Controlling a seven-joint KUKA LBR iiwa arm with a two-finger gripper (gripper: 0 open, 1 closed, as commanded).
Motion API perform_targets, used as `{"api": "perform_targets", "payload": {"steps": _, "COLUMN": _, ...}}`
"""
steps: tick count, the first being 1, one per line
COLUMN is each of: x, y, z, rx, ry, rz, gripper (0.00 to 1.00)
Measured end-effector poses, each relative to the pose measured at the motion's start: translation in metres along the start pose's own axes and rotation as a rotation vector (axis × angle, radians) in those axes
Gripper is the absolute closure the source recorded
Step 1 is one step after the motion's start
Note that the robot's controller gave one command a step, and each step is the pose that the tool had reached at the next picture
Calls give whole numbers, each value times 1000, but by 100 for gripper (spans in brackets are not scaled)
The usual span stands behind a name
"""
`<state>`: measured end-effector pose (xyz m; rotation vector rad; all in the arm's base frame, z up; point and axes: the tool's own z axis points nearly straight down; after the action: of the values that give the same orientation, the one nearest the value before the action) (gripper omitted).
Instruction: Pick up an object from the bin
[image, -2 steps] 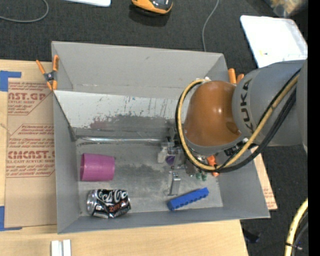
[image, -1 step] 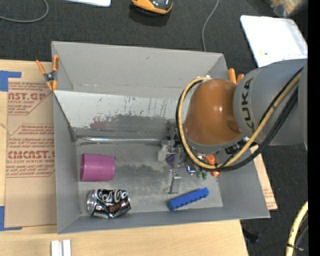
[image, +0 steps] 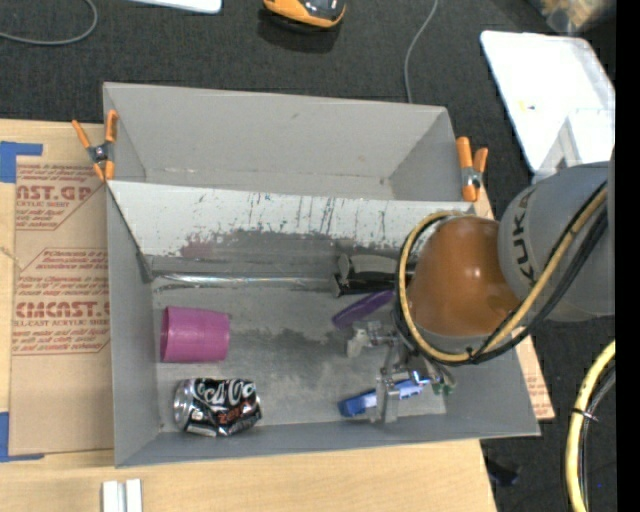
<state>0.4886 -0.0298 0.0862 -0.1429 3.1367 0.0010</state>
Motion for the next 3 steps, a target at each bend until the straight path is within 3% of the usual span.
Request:
{"api": "perform_targets", "payload": {"steps": 1, "x": 3, "y": -17, "z": -16, "rx": -2, "ry": -4, "rz": -151, "gripper": 0}}
{"api": "perform_targets", "payload": {"steps": 2, "x": 2, "y": -21, "z": 7, "rx": -1, "ry": -9, "rz": -64, "gripper": 0}}
{"api": "perform_targets", "payload": {"steps": 3, "x": -16, "y": -33, "z": 17, "rx": -1, "ry": -11, "rz": -79, "gripper": 0}}
